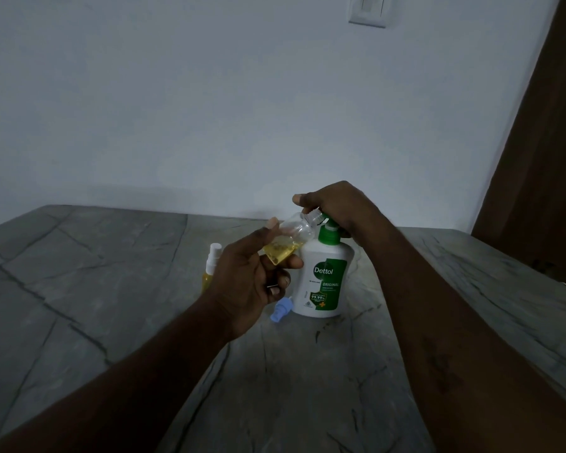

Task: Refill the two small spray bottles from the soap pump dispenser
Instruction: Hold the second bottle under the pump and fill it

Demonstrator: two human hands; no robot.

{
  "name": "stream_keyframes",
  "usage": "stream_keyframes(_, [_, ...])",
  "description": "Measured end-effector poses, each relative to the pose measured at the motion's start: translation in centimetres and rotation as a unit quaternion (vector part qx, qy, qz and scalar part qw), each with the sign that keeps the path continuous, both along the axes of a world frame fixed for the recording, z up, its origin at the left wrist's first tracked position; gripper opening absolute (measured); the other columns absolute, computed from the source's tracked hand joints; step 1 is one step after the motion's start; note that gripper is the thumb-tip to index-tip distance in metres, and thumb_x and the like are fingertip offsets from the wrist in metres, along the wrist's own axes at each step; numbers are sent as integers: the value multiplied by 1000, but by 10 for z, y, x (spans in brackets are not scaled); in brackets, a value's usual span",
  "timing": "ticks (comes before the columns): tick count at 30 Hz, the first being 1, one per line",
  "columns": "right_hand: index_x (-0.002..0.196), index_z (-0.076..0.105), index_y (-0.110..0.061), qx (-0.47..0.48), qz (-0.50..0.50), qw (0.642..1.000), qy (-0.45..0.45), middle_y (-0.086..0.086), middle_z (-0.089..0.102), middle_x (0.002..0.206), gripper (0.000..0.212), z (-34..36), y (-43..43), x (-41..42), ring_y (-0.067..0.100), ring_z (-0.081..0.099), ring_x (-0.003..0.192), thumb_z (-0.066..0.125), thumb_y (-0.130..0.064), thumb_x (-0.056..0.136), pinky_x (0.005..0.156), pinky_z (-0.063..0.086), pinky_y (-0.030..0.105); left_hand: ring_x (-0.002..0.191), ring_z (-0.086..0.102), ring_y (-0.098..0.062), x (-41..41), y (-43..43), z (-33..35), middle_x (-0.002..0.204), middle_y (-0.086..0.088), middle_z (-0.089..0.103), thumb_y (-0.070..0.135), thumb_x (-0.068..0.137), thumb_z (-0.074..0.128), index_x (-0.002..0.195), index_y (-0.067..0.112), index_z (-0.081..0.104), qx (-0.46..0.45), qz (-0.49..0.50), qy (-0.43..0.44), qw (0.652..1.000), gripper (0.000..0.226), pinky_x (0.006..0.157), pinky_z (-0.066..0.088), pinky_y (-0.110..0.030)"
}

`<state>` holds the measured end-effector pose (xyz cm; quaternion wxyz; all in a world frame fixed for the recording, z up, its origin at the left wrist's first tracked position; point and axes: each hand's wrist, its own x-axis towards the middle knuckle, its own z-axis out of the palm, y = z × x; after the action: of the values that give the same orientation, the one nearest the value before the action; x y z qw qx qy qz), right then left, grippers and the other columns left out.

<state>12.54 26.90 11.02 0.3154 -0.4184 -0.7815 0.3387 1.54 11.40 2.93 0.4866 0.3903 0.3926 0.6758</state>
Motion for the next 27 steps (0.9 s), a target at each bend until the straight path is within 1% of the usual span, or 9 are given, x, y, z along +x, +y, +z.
stream_keyframes(6, [89,79,-13,40,-7,999,-14,1,73,83,43,2,-4,2,17,66,73,71,-55,87,71,53,33,57,48,-15,0,0,-1,81,-9,65,50,94,52,127,12,67,3,-4,1,1000,53,48,34,-25])
stream_keyframes(9, [85,79,-13,62,-3,998,-2,-3,69,76,42,8,-9,4,12,61,67,69,-54,90,64,49,29,57,49,-15,1,-1,1,80,-10,66,49,96,50,126,11,67,6,-4,1,1000,51,48,35,-24])
stream_keyframes(11, [81,78,-15,83,-7,997,8,-6,68,71,42,13,-12,5,9,60,63,69,-55,89,58,43,25,57,48,-15,3,-1,2,81,-10,66,48,97,49,125,12,68,6,-9,-3,1000,49,48,36,-25])
stream_keyframes(13, [80,78,-15,94,-9,996,9,-8,67,69,42,14,-13,5,8,60,62,69,-54,89,57,41,25,57,48,-16,3,-1,2,81,-11,66,48,98,49,125,13,68,6,-10,-7,1000,48,48,36,-25])
stream_keyframes(16, [82,79,-14,83,-5,997,3,-6,66,73,40,13,-14,5,10,59,66,69,-52,90,60,44,26,58,48,-16,3,-1,2,81,-11,66,48,98,48,126,14,67,8,-13,-7,1000,48,47,38,-24])
stream_keyframes(20, [89,79,-13,57,-8,998,-8,-3,68,77,40,9,-10,3,12,60,68,72,-52,88,65,50,29,57,49,-15,1,-1,1,81,-10,67,51,95,52,126,12,67,7,-4,-3,1000,52,49,35,-25])
stream_keyframes(23, [92,79,-12,16,-13,1000,5,-1,72,78,44,3,-7,1,12,63,66,73,-55,85,61,49,26,57,49,-15,0,0,0,82,-10,66,52,94,54,127,13,66,1,-3,-5,1000,53,50,34,-25])
stream_keyframes(27, [92,79,-12,15,-13,1000,10,-3,71,76,44,2,-6,1,9,62,63,72,-55,86,57,44,25,57,49,-15,-1,1,0,82,-10,66,53,91,56,128,11,66,1,-3,-3,1000,57,50,33,-25])
